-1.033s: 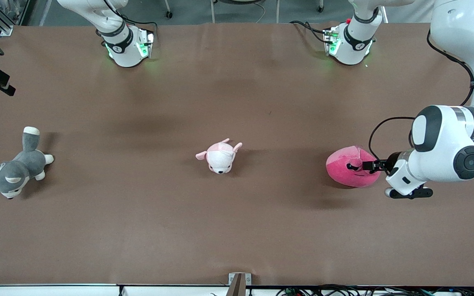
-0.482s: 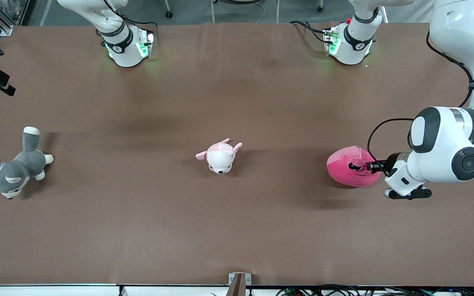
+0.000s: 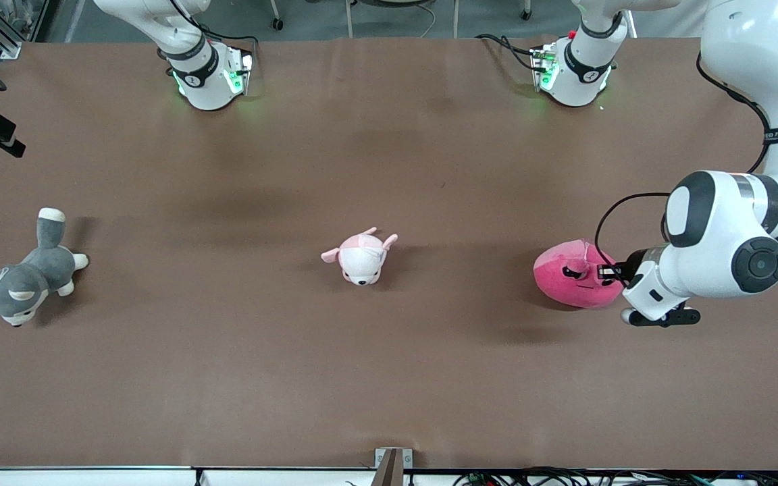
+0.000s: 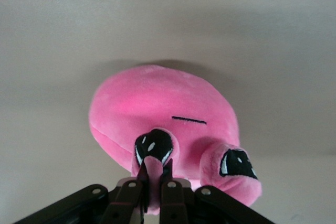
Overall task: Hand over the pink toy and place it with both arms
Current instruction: 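Close the left gripper on the pink plush toy's ear, then lift the pink toy with the left gripper toward the table middle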
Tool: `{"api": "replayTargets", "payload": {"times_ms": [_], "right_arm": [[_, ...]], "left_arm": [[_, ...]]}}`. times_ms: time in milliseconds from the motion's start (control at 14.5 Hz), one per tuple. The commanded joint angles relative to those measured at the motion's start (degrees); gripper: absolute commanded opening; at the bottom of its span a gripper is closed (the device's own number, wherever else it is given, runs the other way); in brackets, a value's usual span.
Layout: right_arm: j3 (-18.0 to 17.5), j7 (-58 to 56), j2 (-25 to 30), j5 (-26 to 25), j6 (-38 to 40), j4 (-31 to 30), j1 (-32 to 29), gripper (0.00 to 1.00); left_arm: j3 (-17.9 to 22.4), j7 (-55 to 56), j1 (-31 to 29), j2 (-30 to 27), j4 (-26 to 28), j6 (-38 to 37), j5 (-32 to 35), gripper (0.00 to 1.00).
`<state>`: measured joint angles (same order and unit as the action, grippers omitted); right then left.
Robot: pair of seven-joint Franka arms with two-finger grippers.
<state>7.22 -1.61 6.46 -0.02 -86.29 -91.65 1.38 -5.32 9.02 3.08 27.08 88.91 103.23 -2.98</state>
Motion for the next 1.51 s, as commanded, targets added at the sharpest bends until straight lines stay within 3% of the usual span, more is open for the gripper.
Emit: {"api": "replayTargets", "payload": {"times_ms": [0,275,413,551,757,1033,1239,1446], "right_arm": [[0.08,-0.06,0.66,0.81,0.25,-0.64,0.11,1.0],[-0.01,-0.06,0.57,0.9,1.04,-0.72,0.29,1.0],[-0.01,-0.06,0.57,0.9,1.04,-0.72,0.38,1.0],[-0.01,-0.06,0.48,0.9,0.95,-0.64,0.47,1.0],[-0.01,-0.15,-0.57,0.98,0.95,-0.11,0.38,1.0],[0.16,-0.24,-3.11,0.98,-0.36,0.85,-0.32,1.0],[0.34,-0.24,-8.64,1.16,-2.56,1.47,-0.85,1.0],[0.34,-0.5,-13.13,1.16,-5.02,2.0,-1.38,1.0]], "left_arm": [[-3.63,7.29,0.08,-4.3,-1.27,-3.2,-2.8,0.0],[-13.38,23.98,0.52,-5.46,-9.87,-11.54,-4.75,0.0],[-19.96,35.75,1.74,-5.28,-14.17,-12.52,-4.75,0.0],[-23.5,43.6,4.11,-4.76,-17.44,-12.18,-4.75,0.0],[-23.78,50.03,12.09,-4.75,-18.59,-11.56,-4.75,0.0],[-23.16,62.68,21.6,-3.79,-19.65,-2.61,-4.66,0.0],[-22.99,67.0,25.64,-1.77,-20.44,2.75,-4.49,0.0],[-18.61,69.81,31.87,0.08,-20.71,7.68,-4.4,0.0]]}}
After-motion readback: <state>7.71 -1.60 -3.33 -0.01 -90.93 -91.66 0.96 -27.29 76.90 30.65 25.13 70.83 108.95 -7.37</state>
